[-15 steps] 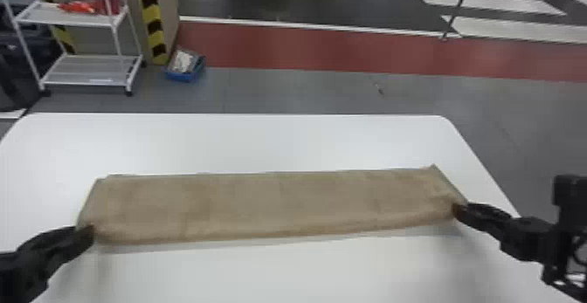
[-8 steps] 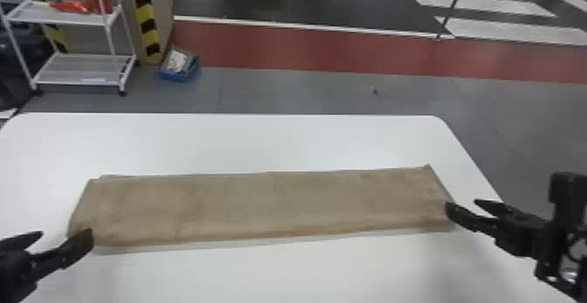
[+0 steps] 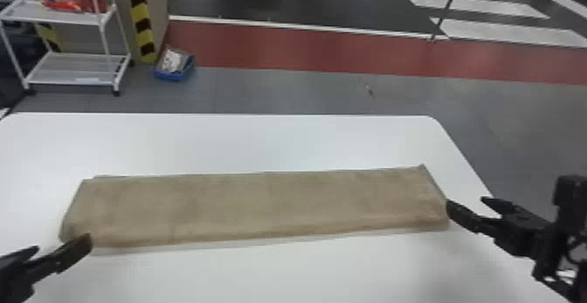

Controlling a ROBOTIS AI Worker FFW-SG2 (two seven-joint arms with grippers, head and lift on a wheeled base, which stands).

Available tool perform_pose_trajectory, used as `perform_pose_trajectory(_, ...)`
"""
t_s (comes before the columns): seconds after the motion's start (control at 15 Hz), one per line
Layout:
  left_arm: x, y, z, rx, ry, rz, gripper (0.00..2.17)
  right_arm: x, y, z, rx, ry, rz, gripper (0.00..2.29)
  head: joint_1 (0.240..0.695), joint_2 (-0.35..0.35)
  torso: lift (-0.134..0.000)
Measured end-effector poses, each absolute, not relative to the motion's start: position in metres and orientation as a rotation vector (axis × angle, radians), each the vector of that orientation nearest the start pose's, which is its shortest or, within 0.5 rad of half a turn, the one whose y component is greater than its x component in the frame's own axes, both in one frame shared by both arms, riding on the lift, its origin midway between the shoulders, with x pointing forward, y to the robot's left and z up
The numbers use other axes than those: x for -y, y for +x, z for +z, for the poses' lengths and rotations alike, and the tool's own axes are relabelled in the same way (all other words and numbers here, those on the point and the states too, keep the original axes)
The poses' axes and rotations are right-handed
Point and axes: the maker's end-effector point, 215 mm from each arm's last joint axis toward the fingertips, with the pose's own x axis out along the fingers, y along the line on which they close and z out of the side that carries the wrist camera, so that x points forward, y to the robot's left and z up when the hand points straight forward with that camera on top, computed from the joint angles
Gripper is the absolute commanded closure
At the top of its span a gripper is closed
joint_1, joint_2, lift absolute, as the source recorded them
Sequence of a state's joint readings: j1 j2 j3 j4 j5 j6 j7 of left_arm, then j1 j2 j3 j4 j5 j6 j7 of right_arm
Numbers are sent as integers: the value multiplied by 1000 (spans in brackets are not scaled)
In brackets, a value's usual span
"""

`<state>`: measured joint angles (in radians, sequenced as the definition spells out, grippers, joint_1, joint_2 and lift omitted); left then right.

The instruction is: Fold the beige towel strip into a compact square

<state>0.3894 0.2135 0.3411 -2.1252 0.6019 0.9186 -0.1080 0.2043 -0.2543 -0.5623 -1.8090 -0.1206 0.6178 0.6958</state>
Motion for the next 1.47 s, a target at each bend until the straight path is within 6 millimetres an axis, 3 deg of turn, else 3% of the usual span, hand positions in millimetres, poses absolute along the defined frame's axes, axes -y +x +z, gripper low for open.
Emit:
perform_pose_trajectory(0.4,-304,434,-465,-673,-350,-60,147,415,469,-397,-388,102,205,60,695,-148,-124)
perform_pose_trajectory(0.73,-315,443,-459,-637,-335,-31,248,393,476,-401,-397,84,231,63,695,-97,-124)
perform_pose_trajectory(0.87,-315,444,-456,-632,-338,-36,508,392,478,-402,-401,78,230,66,695,-93,-124)
perform_pose_trajectory(1.07,-311,446,-451,-625,-334,-44,1254,390,480,-406,-409,65,228,73,695,-95,-124)
perform_pose_trajectory(1.47,-302,453,-432,-590,-309,-55,1264,386,481,-414,-422,59,236,76,695,-100,-124)
